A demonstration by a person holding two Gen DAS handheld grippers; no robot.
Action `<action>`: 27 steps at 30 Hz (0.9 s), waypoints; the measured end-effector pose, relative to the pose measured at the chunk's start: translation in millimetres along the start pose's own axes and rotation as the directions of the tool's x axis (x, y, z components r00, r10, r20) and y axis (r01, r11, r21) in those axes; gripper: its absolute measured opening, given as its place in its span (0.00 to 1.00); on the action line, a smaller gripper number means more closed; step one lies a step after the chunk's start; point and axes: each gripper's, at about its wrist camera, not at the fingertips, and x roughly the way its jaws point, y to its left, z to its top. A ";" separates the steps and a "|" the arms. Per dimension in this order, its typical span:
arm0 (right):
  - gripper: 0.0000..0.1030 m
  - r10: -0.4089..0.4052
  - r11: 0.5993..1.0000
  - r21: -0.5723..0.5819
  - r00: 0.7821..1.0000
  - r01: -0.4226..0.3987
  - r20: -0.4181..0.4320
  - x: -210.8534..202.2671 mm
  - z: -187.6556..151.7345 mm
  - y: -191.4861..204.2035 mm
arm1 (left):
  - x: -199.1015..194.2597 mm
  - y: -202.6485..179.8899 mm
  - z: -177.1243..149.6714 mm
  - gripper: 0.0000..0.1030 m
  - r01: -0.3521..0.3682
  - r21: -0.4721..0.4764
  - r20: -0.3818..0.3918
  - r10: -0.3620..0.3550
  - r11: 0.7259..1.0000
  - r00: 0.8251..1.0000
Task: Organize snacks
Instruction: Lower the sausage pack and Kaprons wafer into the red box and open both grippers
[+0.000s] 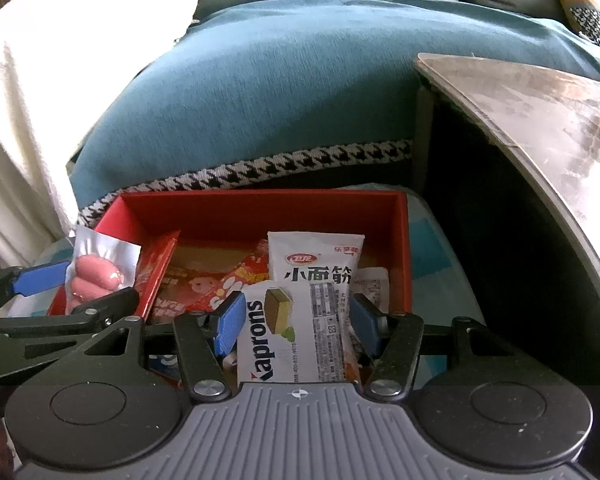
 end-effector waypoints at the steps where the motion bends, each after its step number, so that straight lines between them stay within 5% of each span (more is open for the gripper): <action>1: 0.64 0.001 1.000 0.002 1.000 -0.001 0.000 -0.2 0.3 -0.1 | 1.2 -0.1 0.1 0.60 0.000 0.000 -0.001 0.000 1.000 1.000; 27: 0.71 -0.005 1.000 -0.001 1.000 0.005 0.005 -4.1 -0.4 4.0 | 4.8 4.7 2.4 0.66 -0.024 -0.013 -0.062 0.023 1.000 0.998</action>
